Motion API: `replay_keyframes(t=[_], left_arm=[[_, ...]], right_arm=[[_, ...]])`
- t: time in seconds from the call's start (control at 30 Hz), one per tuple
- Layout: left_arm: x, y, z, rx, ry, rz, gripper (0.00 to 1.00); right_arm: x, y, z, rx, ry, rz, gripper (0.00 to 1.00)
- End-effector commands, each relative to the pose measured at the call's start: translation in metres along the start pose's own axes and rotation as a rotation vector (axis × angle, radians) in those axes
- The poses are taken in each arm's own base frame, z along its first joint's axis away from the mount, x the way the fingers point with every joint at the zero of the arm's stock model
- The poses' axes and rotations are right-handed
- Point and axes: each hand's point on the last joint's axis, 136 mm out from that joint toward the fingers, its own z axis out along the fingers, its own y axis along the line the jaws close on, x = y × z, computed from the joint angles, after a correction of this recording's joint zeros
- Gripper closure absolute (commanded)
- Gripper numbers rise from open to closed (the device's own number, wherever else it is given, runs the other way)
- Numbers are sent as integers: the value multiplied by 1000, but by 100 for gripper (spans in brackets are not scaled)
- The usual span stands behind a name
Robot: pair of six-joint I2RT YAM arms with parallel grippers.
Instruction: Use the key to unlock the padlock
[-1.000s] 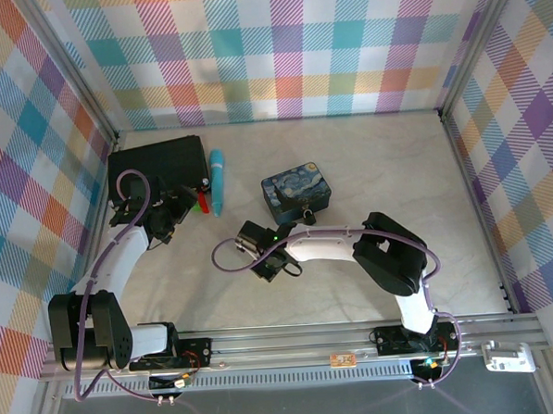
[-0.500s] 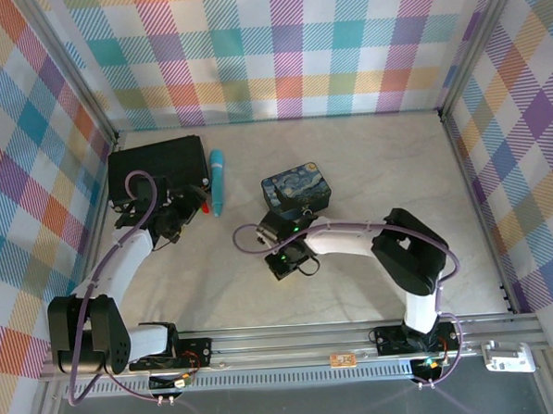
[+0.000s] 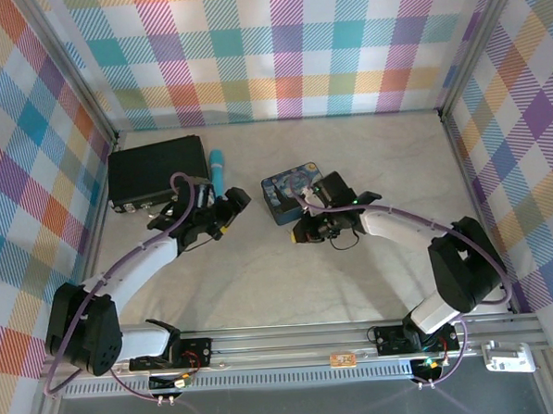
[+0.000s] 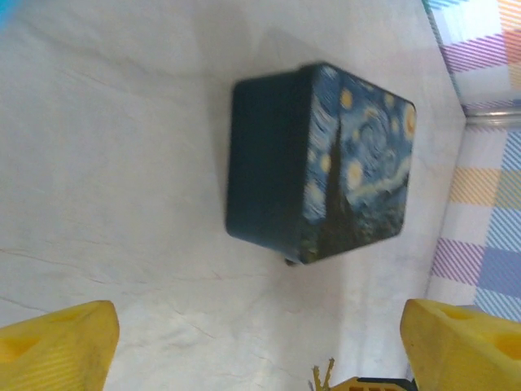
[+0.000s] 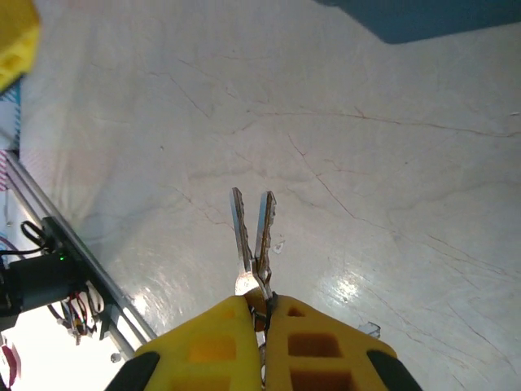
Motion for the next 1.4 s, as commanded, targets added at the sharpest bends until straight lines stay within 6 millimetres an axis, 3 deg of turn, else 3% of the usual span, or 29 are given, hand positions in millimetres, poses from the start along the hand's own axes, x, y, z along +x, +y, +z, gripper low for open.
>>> replay_keyframes(t=[0.0,0.3,0.53,0.9,1.13,1.37], left_arm=[[2,-46,4,117,-5,0,17],[25,-134,0,346,37,232,32],[45,-177,-4,495,91,361,42],[67,-189,0,530,141,442,55],[65,-189,0,524,132,456,67],[61,-184,0,500,104,458,72]], right_arm=[[-8,14,-23,-88,-53,-60,100],[-41,29,-76,-235,-211,-64,100],[-66,48,-104,-367,-300,-90,100],[-77,58,-118,-417,-340,-85,100],[-79,57,-119,-422,-352,-76,100],[-78,53,-116,-417,-344,-63,100]])
